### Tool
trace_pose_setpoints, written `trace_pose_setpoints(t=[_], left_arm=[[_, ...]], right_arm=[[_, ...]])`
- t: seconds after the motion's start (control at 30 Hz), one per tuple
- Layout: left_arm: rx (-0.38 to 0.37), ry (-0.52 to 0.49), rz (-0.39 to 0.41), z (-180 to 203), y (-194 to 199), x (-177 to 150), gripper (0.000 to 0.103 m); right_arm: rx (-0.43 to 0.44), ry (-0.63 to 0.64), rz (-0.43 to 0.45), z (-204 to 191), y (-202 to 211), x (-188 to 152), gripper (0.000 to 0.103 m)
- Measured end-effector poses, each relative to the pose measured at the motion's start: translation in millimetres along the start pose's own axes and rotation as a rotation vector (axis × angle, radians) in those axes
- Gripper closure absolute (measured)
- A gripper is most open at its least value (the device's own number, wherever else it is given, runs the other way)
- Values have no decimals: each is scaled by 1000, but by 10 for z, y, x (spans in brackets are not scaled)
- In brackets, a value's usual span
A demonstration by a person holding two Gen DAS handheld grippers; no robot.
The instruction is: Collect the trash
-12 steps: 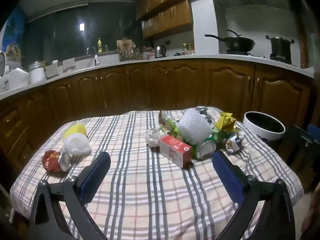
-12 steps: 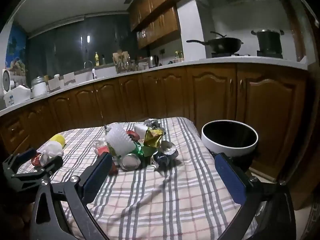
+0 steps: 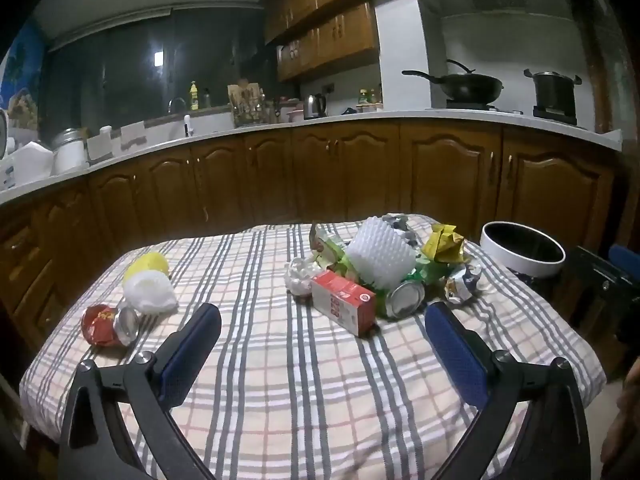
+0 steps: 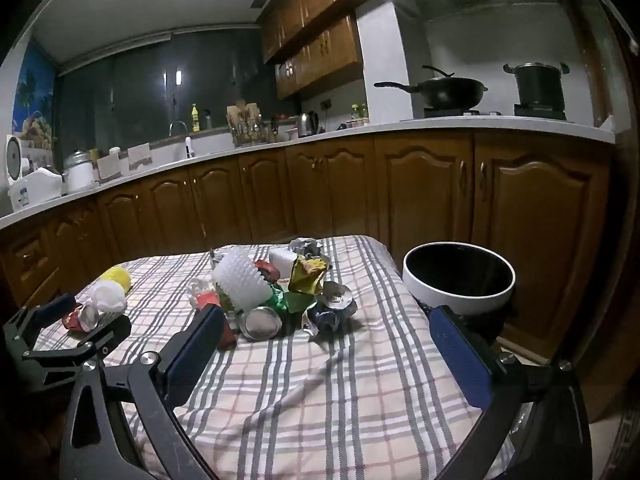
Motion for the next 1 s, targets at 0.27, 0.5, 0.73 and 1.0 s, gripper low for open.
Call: trace_pose_setpoints(t=[0.27,0.5,0.73,1.0], left_arm=[[6,15,11,-21,6,6,1],[13,23,8,-28,-35,-19,1],[15,30,10,-44,-49,-29,1],[16,34,12,-48,-52,-42,1]], right_arm=[[-5,-2,4,15,-1,7,0],[-21,6,18,41,12,10,0],[-15,23,16,-8,8,-10,0],[-13,22,16,-22,4,-15,0]])
Point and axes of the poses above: each gripper's, at about its wrist camera, not at the fingertips, and y roughly against the way its jaws point, z to its right, x to its top, the point moved 10 cm from there along -y, roughly the way its jaws point, and after that the axes turned 9 degrees about -y, right-handed, at the moved point
